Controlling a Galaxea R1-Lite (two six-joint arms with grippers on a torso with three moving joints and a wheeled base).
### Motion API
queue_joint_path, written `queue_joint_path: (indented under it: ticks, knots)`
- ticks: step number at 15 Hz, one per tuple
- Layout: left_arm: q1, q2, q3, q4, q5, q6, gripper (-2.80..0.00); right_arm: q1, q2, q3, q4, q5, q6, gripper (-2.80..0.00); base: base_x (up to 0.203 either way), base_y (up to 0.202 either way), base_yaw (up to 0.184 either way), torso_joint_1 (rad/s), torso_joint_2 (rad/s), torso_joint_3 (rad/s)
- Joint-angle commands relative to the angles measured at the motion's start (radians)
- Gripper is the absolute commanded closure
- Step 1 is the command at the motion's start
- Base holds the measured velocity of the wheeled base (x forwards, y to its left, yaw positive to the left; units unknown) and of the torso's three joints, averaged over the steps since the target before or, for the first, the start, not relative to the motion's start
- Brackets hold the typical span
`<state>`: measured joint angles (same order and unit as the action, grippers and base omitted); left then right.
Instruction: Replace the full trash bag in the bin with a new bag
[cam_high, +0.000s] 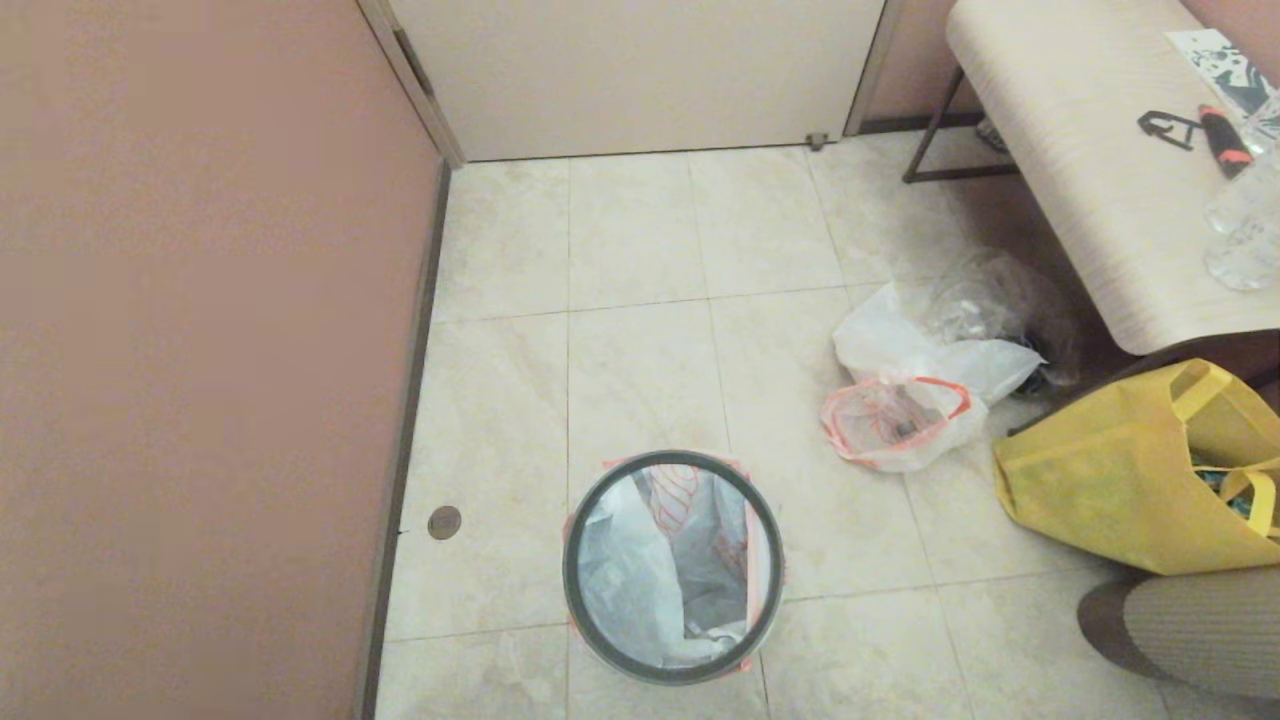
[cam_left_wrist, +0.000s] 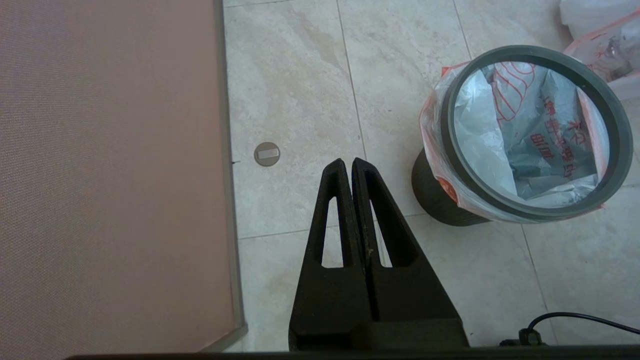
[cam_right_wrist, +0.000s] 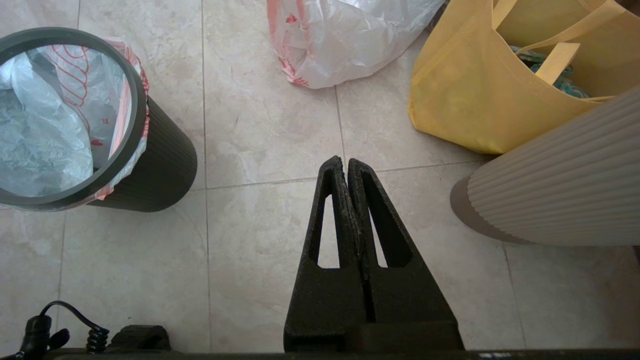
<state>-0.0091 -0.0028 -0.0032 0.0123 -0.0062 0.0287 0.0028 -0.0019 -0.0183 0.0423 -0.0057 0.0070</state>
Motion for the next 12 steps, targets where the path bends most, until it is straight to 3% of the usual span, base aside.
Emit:
queue_joint_path:
  ticks: [1,12]
  knots:
    - [0.0,0.003,0.0,0.0,0.0,0.0,0.0,0.0,0.0,0.0,0.002,0.0,-0.001,0.0,0.0,0.0,0.0,0.0,0.0,0.0]
    - [0.0,0.003,0.0,0.0,0.0,0.0,0.0,0.0,0.0,0.0,0.001,-0.001,0.001,0.0,0.0,0.0,0.0,0.0,0.0,0.0]
